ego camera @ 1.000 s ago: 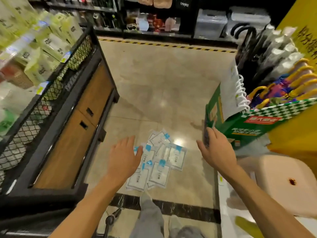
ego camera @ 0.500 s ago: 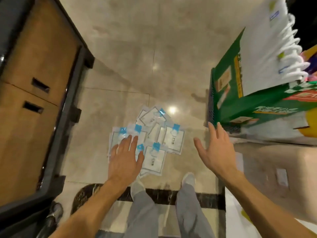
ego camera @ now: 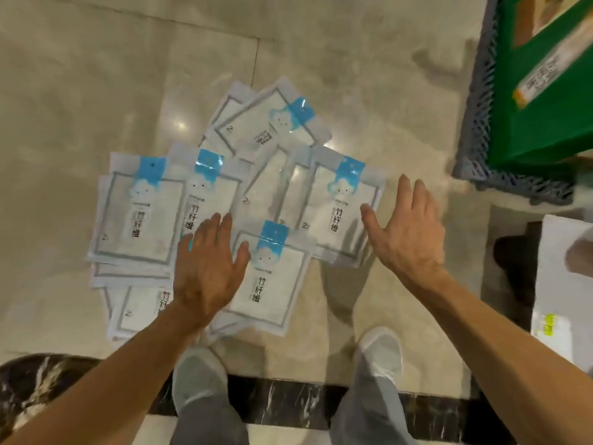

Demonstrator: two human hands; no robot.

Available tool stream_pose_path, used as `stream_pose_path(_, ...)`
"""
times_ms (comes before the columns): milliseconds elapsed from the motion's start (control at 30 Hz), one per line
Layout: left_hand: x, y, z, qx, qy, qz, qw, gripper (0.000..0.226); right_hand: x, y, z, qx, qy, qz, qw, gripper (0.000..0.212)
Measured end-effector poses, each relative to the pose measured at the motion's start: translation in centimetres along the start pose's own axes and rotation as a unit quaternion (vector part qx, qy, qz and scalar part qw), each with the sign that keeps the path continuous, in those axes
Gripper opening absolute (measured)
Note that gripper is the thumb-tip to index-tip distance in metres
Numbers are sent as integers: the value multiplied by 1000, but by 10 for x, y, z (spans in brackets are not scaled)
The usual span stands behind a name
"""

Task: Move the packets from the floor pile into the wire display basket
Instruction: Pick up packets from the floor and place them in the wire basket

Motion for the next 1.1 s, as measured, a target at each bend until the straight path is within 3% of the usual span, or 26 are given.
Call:
stream_pose_path(100, 74, -20, -18, -18, 5, 11, 1000, 79, 77, 22, -23, 15, 6, 13, 1000, 102)
stream_pose_path(300, 133, -26, -28, 19, 129, -29, 991, 89, 175, 53, -50, 84, 22, -48, 995, 118)
stream_pose_path(467, 133, -34, -28, 24, 189, 27, 981, 90, 185, 59, -51, 65, 82, -122, 987, 105)
stream_pose_path(567, 123, -40, -26, 20, 222, 128, 966, 79, 175, 63, -51, 61, 112, -215, 968, 87)
stream_pose_path(667, 109, -47, -28, -18, 200, 266, 943, 67, 166, 64, -56, 83, 111, -309, 941, 68)
stream_pose_path(800, 80, -50, -31, -38, 188, 274, 942, 57, 152, 63, -65, 128, 86, -437, 886, 51)
stream_pose_path(933, 58, -55, -41, -116, 104, 451, 879, 30, 137, 66, -64, 148, 15, -500, 853, 46)
stream_pose_path(1100, 31, -72, -48, -111, 7, 554, 825, 50, 106, 60, -54, 138, -103, -538, 825, 42)
Point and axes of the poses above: each hand's wrist, its own z-axis away from the middle knuckle, its own x-axis out of the palm, y = z × x, the point moved 10 cm from there along -z, towards the middle knuckle, and after that the axes turned 3 degrees about x, right-handed, at the moved point
